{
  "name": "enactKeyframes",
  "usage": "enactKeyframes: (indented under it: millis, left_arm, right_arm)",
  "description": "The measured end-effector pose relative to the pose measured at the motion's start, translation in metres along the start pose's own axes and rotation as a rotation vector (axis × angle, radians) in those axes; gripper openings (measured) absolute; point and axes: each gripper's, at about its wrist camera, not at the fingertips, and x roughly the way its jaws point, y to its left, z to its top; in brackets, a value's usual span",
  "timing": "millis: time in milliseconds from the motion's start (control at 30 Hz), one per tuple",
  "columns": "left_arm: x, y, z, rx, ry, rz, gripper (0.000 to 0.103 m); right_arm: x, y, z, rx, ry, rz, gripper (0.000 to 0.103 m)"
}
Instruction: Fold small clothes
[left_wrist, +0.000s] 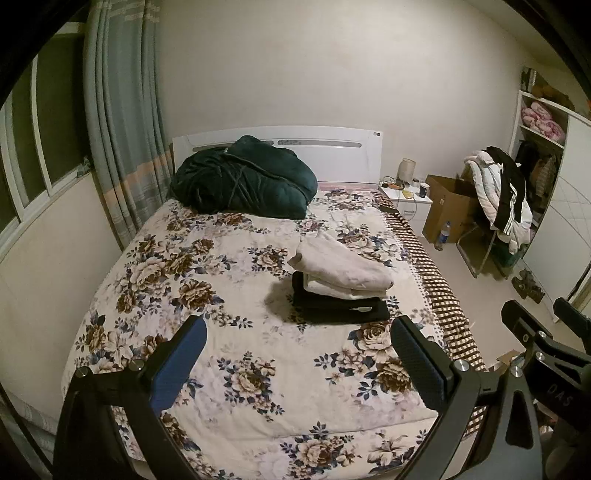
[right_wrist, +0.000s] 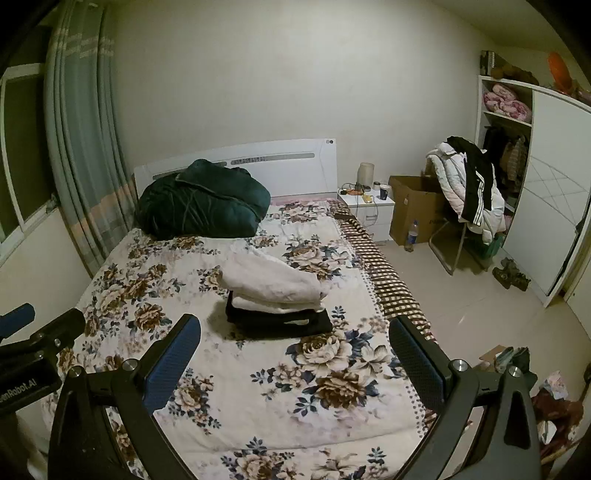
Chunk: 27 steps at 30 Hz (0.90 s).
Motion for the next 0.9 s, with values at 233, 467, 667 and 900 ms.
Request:
enactKeyframes:
  millis: [233,467,667,900]
  left_arm:
    - [-0.0014,-0.0012,-0.0005,-0.001,0.0,0.002,0.102]
    - [-0.0007,-0.0014,-0.0002,-0.003,0.001,0.004,0.102]
    - [-0.0031,-0.0008,-0.0027,-0.01,0.009,0.006,0.102]
    - [-0.0037,0.001,-0.003,-0.008,0.009,0.004,0.102]
  right_arm:
    - [0.0037,0.001,0.0034,-0.002,0.003,0.004,0.103]
    - [0.0036,0.0001,0.0027,-0.002,0.001,0.004,0.103]
    - [0.004,-0.0007,0.0022,-0.002,0.003,0.006,0.103]
    - [0.0054,-0.0035,0.0015,-0.001,0.007,0.011,0.103]
